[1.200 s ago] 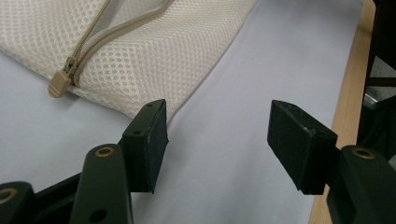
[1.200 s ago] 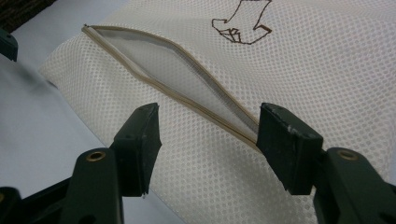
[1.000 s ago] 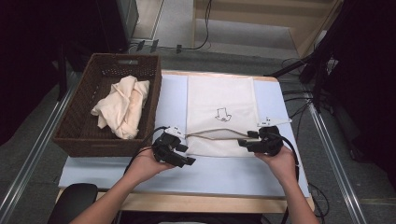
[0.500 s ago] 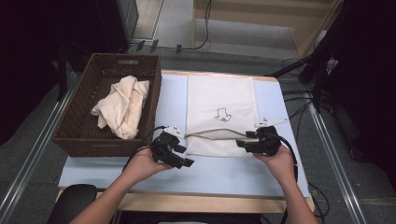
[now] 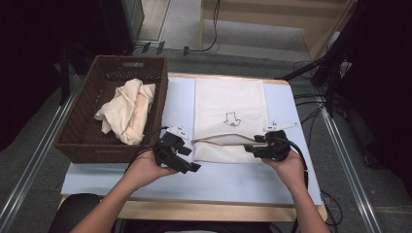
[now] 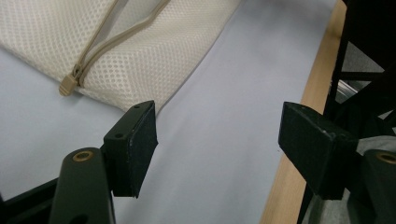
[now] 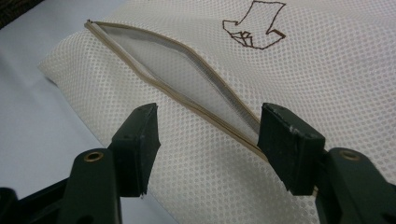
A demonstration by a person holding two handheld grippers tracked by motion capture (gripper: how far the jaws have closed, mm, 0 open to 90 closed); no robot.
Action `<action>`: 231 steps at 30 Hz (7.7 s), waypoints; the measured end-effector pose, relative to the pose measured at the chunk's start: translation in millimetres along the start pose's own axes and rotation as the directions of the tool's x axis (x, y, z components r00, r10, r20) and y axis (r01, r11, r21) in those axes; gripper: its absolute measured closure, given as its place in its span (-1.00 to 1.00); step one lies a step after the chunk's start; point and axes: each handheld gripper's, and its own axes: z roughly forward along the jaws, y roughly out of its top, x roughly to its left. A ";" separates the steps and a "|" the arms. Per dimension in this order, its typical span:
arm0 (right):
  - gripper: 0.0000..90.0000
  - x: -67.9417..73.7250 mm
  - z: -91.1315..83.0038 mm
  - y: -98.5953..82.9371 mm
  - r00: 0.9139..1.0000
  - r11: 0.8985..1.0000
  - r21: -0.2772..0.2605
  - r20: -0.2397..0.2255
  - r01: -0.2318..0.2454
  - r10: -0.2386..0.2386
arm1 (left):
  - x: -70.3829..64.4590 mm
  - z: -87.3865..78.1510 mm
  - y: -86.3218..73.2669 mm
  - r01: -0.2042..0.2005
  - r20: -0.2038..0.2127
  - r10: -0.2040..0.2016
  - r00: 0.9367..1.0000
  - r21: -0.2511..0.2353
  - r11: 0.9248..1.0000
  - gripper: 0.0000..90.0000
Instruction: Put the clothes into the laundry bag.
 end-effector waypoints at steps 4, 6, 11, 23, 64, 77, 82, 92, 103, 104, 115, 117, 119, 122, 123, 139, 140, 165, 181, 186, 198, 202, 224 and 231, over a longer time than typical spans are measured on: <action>-0.12 0.6 1.6 0.4 1.000 1.000 0.000 -0.001 -0.006 0.006 | -2.7 -8.7 4.8 0.001 -0.015 -0.001 1.000 -0.007 1.000 -0.40; -0.12 0.2 2.9 0.6 1.000 1.000 0.003 -0.001 -0.001 0.001 | -3.2 -12.3 7.2 0.002 -0.006 -0.002 1.000 -0.012 1.000 -0.40; -0.12 1.8 6.3 2.1 1.000 1.000 0.009 0.000 0.001 -0.001 | -2.8 -22.1 15.9 -0.005 -0.012 0.005 1.000 0.005 1.000 -0.43; -0.12 3.9 10.6 7.6 1.000 1.000 0.009 -0.009 0.016 -0.016 | 9.0 -62.0 32.1 -0.004 -0.086 0.001 0.996 -0.027 1.000 -0.44; -0.12 5.1 14.9 13.7 1.000 1.000 0.004 -0.004 0.025 -0.025 | 98.5 -142.0 30.9 0.103 -0.235 -0.124 0.964 -0.100 0.990 -0.35; -0.13 6.5 19.6 18.3 0.999 0.999 0.005 -0.012 0.034 -0.034 | 152.4 -141.3 12.8 0.211 -0.275 -0.241 0.931 -0.133 0.968 -0.49; -0.13 6.2 19.5 18.1 0.999 0.999 0.006 -0.011 0.035 -0.035 | 167.9 -139.7 7.3 0.231 -0.275 -0.264 0.925 -0.146 0.962 -0.67; -0.13 5.6 18.1 17.2 0.999 0.999 0.010 -0.005 0.033 -0.033 | 204.6 -132.2 -5.6 0.289 -0.350 -0.328 0.877 -0.161 0.944 -1.00; -0.13 4.8 16.0 15.1 1.000 1.000 0.010 -0.002 0.030 -0.029 | 239.4 -122.0 -17.4 0.380 -0.382 -0.409 0.829 -0.153 0.912 -1.00; -0.13 4.6 15.8 14.7 0.999 0.999 0.012 -0.002 0.032 -0.032 | 242.0 -120.1 -18.0 0.380 -0.382 -0.409 0.829 -0.153 0.912 -1.00; -0.13 2.8 12.8 8.7 1.000 1.000 0.020 0.006 0.020 -0.020 | 268.2 -97.2 -34.7 0.453 -0.406 -0.454 0.793 -0.106 0.885 -0.99; -0.13 3.2 12.5 7.7 1.000 1.000 0.024 0.007 0.017 -0.017 | 268.7 -94.7 -34.7 0.459 -0.404 -0.455 0.794 -0.094 0.884 -0.99; -0.13 3.2 12.5 7.2 1.000 1.000 0.023 0.007 0.019 -0.019 | 270.3 -87.9 -35.3 0.468 -0.397 -0.451 0.800 -0.057 0.882 -0.98; -0.13 4.2 11.2 5.9 1.000 1.000 0.023 0.007 0.021 -0.021 | 269.6 -75.6 -28.1 0.473 -0.418 -0.430 0.800 -0.002 0.881 -0.99; -0.13 4.3 11.1 5.6 1.000 0.999 0.023 0.007 0.023 -0.023 | 268.8 -73.8 -25.6 0.471 -0.416 -0.431 0.801 -0.005 0.882 -0.99; -0.13 2.3 6.9 0.8 1.000 1.000 0.022 0.018 0.018 -0.018 | 260.7 -50.7 -26.2 0.397 -0.576 -0.365 0.732 -0.074 0.915 -1.00; -0.13 2.2 6.7 0.7 1.000 1.000 0.023 0.023 0.015 -0.016 | 260.2 -50.2 -25.4 0.399 -0.587 -0.364 0.723 -0.075 0.914 -0.96; -0.08 2.8 4.6 0.1 1.000 1.000 0.015 0.025 0.013 -0.013 | 248.9 -62.3 -22.7 0.399 -0.573 -0.377 0.728 -0.093 0.912 0.63; -0.08 0.4 0.9 -2.5 0.999 1.000 0.012 0.033 0.005 -0.006 | 251.9 -67.6 -26.9 0.380 -0.521 -0.376 0.766 -0.105 0.919 -0.38; -0.08 -0.3 -0.3 -3.6 0.999 1.000 0.013 0.038 0.001 -0.001 | 264.4 -65.5 -36.5 0.487 -0.560 -0.479 0.676 -0.149 0.861 -1.00; -0.08 1.2 2.6 -2.3 0.999 1.000 0.019 0.034 0.010 -0.011 | 258.3 -59.7 -33.0 0.440 -0.527 -0.423 0.737 -0.101 0.892 -0.61; -0.08 2.1 3.0 -1.5 0.999 1.000 0.019 0.032 0.008 -0.008 | 251.4 -60.3 -30.6 0.394 -0.497 -0.383 0.778 -0.087 0.915 -0.11; -0.08 -3.1 0.1 -1.4 0.999 1.000 0.001 0.033 0.002 -0.002 | 238.3 -107.9 -7.4 0.438 -0.343 -0.447 0.826 -0.108 0.892 0.47; -0.08 -1.7 2.4 0.7 1.000 1.000 0.006 0.026 0.003 -0.003 | 226.6 -133.5 3.6 0.414 -0.340 -0.439 0.832 -0.147 0.898 0.47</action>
